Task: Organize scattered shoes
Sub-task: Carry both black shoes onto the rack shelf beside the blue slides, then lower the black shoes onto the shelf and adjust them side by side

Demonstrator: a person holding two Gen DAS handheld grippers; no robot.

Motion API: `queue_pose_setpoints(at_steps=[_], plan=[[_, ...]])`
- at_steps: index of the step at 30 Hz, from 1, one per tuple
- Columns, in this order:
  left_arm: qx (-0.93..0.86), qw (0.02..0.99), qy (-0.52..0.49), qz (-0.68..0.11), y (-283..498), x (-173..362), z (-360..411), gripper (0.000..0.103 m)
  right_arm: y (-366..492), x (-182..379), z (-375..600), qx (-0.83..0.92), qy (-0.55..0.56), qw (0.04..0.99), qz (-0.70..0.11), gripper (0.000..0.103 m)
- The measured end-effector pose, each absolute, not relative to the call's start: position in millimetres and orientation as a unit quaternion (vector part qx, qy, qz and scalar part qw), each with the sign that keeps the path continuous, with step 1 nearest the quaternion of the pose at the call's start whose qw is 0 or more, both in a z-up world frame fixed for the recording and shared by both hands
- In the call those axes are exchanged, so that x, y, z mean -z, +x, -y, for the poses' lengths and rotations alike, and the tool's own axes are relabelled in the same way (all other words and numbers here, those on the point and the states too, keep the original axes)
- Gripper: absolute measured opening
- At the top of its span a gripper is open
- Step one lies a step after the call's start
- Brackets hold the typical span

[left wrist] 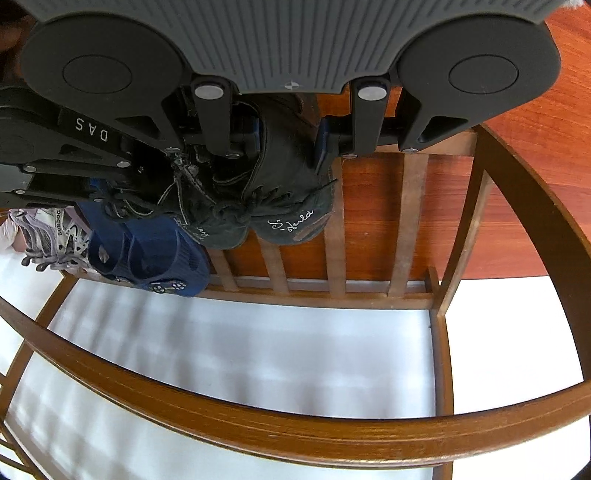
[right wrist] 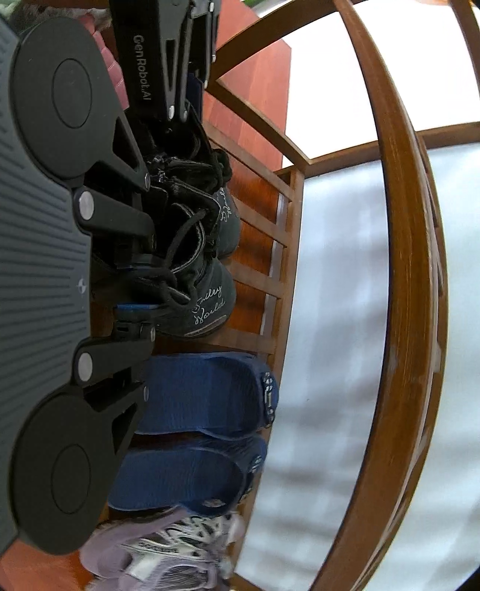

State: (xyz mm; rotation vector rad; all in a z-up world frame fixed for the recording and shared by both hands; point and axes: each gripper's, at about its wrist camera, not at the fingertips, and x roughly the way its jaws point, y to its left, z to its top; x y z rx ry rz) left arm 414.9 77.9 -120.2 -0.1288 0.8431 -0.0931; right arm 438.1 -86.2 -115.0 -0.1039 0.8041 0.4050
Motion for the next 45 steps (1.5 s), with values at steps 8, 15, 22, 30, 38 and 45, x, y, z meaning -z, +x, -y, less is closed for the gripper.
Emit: queue_pose_setpoints(at_steps=[8, 15, 22, 30, 38, 45], plan=[[0.045, 0.901, -0.074, -0.424, 407, 124, -81, 0.043, 434, 112, 82, -0.196, -0.056, 0.897, -0.393, 0.04], [0.05, 0.907, -0.073, -0.411, 392, 110, -77, 0.046, 413, 99, 94, -0.182, -0.049, 0.903, -0.386, 0.045], [0.066, 0.915, -0.068, -0.392, 370, 89, -69, 0.046, 394, 82, 106, -0.178, -0.039, 0.91, -0.373, 0.045], [0.069, 0.914, -0.069, -0.395, 342, 86, -66, 0.046, 369, 72, 113, -0.181, -0.034, 0.912, -0.366, 0.045], [0.07, 0.902, -0.054, -0.423, 331, 105, -60, 0.046, 348, 85, 110, -0.184, -0.035, 0.904, -0.383, 0.045], [0.076, 0.893, -0.048, -0.441, 337, 122, -59, 0.034, 348, 107, 100, -0.187, -0.041, 0.895, -0.403, 0.045]])
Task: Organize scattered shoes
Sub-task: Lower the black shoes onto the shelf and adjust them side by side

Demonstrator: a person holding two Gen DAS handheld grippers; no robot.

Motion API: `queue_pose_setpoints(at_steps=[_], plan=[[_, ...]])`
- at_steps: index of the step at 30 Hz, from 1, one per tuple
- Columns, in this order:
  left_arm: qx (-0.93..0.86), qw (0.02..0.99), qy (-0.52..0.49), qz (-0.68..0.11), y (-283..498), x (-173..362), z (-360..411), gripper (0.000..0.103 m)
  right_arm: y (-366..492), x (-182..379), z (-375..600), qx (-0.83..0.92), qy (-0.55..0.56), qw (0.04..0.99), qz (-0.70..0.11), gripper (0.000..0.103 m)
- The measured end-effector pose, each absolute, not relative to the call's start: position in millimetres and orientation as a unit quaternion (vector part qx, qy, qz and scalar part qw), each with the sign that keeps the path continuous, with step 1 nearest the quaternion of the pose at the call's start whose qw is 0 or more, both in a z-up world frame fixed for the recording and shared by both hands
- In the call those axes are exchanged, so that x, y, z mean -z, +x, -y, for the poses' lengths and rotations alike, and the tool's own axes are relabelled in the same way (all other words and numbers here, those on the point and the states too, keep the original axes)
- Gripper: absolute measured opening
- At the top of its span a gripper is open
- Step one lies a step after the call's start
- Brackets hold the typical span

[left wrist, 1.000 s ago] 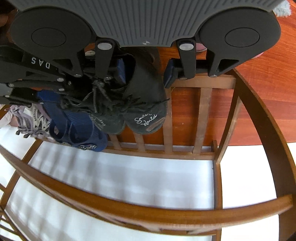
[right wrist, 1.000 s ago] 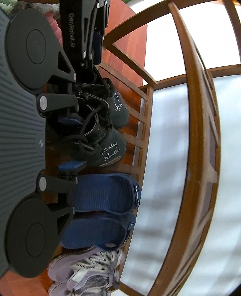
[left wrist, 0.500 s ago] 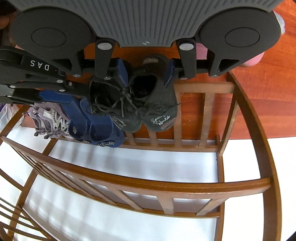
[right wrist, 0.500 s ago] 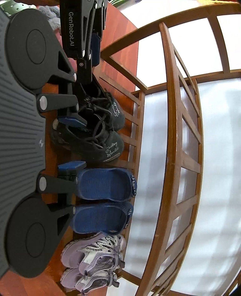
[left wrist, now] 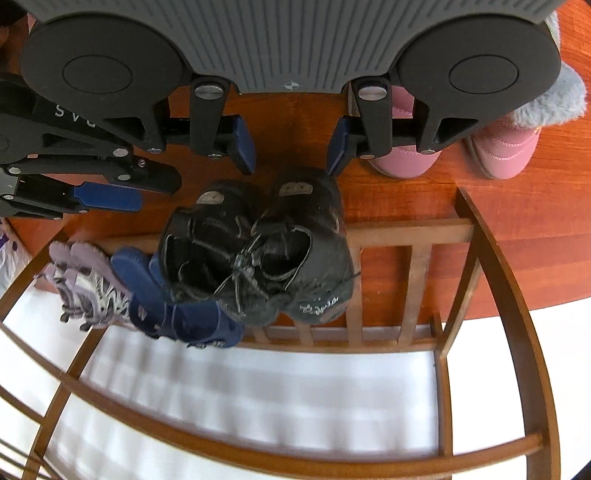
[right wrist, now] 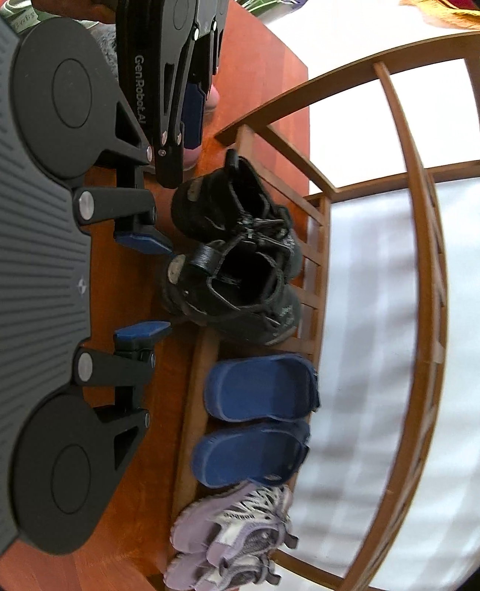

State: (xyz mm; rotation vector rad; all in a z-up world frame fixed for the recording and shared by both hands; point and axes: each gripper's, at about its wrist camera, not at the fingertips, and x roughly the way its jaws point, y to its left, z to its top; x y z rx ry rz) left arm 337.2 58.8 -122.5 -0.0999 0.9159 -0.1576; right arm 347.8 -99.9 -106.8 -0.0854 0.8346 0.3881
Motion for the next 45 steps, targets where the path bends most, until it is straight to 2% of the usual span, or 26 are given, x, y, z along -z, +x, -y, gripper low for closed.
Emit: queue_pose_setpoints(at_steps=[1, 4, 27, 45], plan=[[0.081, 0.891, -0.047, -0.443, 339, 125, -58, 0.029, 350, 110, 98, -0.188, -0.042, 0.893, -0.406, 0.045], [0.087, 0.889, -0.041, -0.447, 344, 129, -57, 0.023, 356, 118, 95, -0.191, -0.044, 0.89, -0.412, 0.045], [0.068, 0.867, -0.126, -0.478, 380, 135, -75, 0.023, 398, 125, 85, -0.182, -0.023, 0.897, -0.402, 0.046], [0.054, 0.868, -0.132, -0.475, 382, 131, -72, 0.023, 414, 124, 85, -0.184, -0.025, 0.897, -0.402, 0.046]])
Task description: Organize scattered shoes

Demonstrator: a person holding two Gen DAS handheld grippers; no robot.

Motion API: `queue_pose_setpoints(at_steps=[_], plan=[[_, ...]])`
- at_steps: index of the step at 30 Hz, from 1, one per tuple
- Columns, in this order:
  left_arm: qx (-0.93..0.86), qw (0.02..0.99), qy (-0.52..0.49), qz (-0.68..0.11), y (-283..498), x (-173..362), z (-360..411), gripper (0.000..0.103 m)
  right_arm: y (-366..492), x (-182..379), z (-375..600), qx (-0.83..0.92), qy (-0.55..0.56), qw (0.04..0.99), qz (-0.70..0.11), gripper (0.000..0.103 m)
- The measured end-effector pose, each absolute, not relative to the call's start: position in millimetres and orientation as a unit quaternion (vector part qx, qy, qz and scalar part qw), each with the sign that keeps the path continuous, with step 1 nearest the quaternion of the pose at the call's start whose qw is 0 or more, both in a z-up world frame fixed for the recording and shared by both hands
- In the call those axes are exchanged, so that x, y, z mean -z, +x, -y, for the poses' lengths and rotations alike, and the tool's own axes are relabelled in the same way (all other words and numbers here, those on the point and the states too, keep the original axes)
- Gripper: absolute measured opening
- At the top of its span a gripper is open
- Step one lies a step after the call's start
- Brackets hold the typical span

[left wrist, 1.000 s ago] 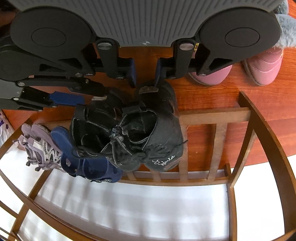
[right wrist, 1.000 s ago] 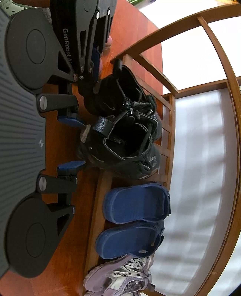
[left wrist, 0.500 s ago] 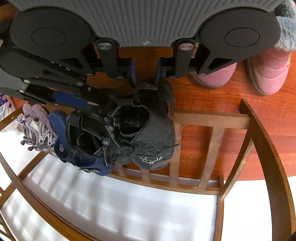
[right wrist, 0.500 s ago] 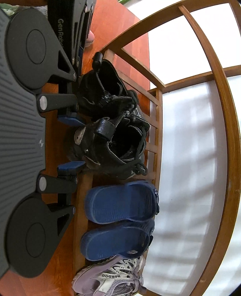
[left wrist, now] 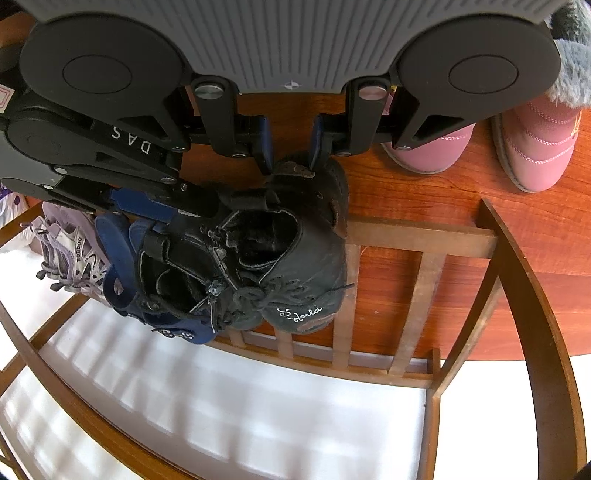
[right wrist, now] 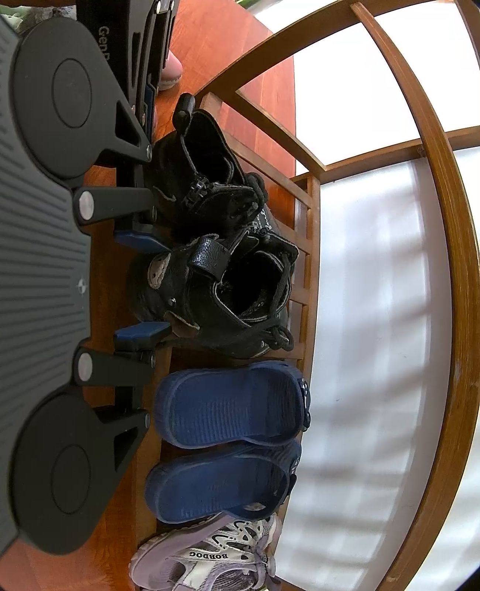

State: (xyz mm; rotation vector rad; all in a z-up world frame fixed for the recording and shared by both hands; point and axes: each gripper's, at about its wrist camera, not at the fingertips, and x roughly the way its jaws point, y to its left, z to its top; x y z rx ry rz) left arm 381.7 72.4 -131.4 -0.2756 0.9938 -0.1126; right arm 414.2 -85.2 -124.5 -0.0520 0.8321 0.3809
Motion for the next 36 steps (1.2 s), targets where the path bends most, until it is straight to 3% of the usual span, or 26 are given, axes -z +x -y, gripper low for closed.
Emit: queue_pose_setpoints(at_steps=[27, 31, 36], plan=[[0.057, 0.878, -0.098, -0.464, 381, 128, -70, 0.023, 413, 121, 88, -0.181, -0.02, 0.897, -0.403, 0.046], [0.064, 0.879, -0.091, -0.464, 376, 127, -70, 0.034, 407, 115, 89, -0.186, -0.017, 0.896, -0.404, 0.046], [0.063, 0.878, -0.089, -0.465, 368, 124, -75, 0.038, 398, 108, 90, -0.193, -0.006, 0.892, -0.41, 0.046]])
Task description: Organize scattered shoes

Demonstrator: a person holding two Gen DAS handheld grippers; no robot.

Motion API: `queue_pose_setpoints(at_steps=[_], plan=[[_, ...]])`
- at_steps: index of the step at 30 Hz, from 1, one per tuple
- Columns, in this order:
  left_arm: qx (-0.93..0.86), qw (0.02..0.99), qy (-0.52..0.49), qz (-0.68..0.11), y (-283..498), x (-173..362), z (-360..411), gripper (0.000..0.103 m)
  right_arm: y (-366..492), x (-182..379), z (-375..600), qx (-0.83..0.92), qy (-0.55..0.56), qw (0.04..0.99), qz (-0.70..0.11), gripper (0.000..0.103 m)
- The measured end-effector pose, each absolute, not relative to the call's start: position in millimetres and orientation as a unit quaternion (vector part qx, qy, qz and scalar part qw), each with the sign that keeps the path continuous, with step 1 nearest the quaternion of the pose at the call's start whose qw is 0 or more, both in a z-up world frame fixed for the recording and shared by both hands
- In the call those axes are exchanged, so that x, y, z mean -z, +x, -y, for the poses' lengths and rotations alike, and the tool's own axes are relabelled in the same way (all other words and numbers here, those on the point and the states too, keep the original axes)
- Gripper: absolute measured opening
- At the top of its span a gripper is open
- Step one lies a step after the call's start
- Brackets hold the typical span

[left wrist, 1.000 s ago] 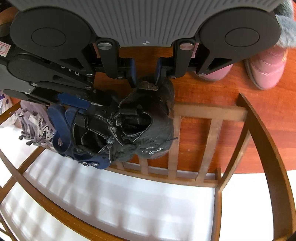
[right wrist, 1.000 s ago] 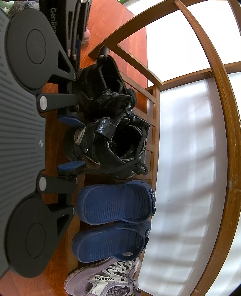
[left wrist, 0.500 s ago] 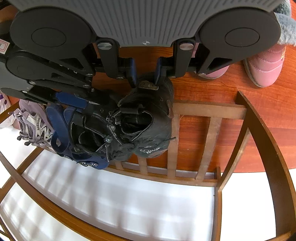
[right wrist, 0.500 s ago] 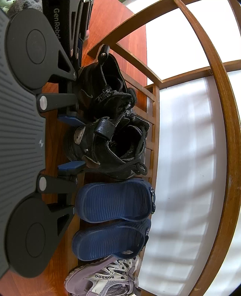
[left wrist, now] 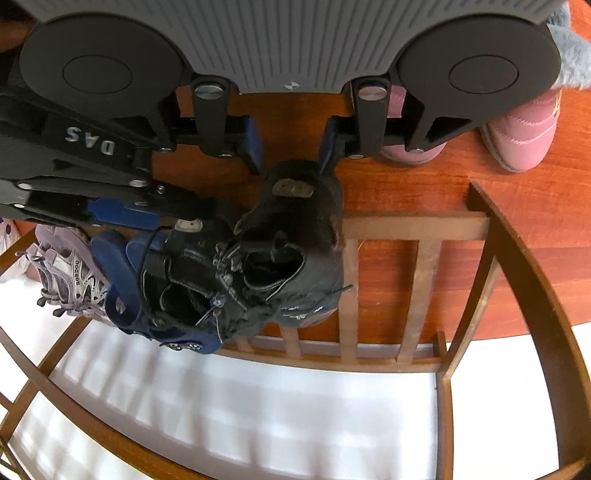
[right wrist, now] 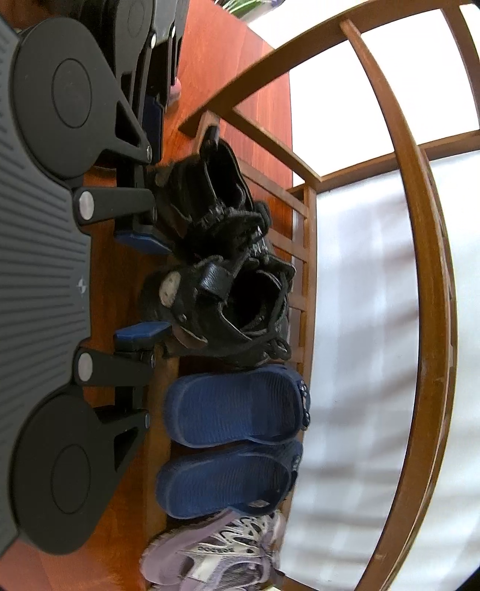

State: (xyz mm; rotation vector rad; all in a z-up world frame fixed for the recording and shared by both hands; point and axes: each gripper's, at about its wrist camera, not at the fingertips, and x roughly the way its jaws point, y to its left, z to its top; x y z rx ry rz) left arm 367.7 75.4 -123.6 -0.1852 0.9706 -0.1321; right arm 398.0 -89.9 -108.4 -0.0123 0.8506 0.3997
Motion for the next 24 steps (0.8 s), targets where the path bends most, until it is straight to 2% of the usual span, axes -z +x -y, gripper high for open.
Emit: queue_pose_setpoints(at_steps=[7, 10, 15, 24], plan=[[0.06, 0.891, -0.095, -0.439, 360, 97, -87, 0.056, 383, 92, 89, -0.189, 0.015, 0.892, -0.41, 0.047], [0.06, 0.897, -0.095, -0.428, 363, 83, -87, 0.06, 382, 88, 90, -0.181, 0.012, 0.894, -0.41, 0.049], [0.053, 0.898, -0.071, -0.43, 385, 76, -82, 0.064, 383, 82, 94, -0.172, 0.006, 0.898, -0.405, 0.057], [0.064, 0.881, -0.037, -0.466, 420, 96, -74, 0.063, 388, 79, 103, -0.163, 0.0, 0.902, -0.4, 0.06]])
